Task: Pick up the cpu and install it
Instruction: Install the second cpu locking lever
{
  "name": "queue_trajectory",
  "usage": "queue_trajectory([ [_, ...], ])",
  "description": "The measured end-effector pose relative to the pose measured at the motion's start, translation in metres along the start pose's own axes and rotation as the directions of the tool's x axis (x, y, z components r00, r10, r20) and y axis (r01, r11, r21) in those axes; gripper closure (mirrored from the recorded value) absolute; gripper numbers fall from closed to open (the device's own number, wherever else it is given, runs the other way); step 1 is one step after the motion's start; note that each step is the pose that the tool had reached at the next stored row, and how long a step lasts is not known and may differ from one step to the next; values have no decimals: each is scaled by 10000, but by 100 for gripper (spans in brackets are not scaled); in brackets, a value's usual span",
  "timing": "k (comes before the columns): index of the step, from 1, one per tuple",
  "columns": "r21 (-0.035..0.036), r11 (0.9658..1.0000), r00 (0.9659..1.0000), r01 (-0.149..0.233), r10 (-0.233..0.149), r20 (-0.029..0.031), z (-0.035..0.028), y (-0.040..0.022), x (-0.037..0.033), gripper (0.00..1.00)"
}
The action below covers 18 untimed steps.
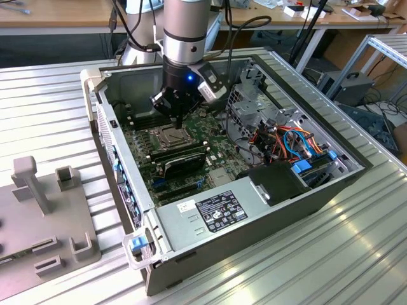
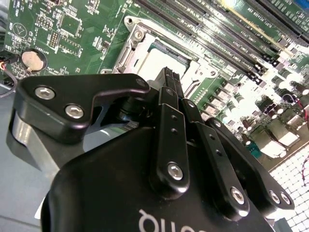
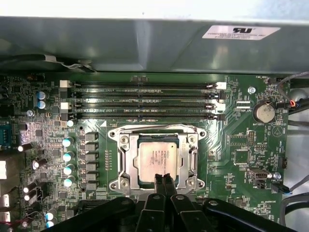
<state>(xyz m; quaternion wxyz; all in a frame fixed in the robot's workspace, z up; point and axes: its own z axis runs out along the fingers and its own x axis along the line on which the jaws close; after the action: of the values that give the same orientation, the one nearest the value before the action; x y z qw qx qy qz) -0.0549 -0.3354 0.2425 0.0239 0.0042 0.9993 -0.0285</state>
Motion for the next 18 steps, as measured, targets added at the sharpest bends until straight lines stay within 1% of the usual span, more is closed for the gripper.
queue_trajectory([
  [8, 0, 10000, 10000, 0, 0, 0, 8, -145, -1, 89],
  [12, 0, 10000, 10000, 0, 0, 0, 11, -194, -1, 89],
  [14, 0, 10000, 10000, 0, 0, -1, 14, -240, -2, 89],
  [16, 0, 10000, 10000, 0, 0, 0, 15, -261, -2, 89],
  [18, 0, 10000, 10000, -2, 2, -1, 15, -261, -1, 89],
])
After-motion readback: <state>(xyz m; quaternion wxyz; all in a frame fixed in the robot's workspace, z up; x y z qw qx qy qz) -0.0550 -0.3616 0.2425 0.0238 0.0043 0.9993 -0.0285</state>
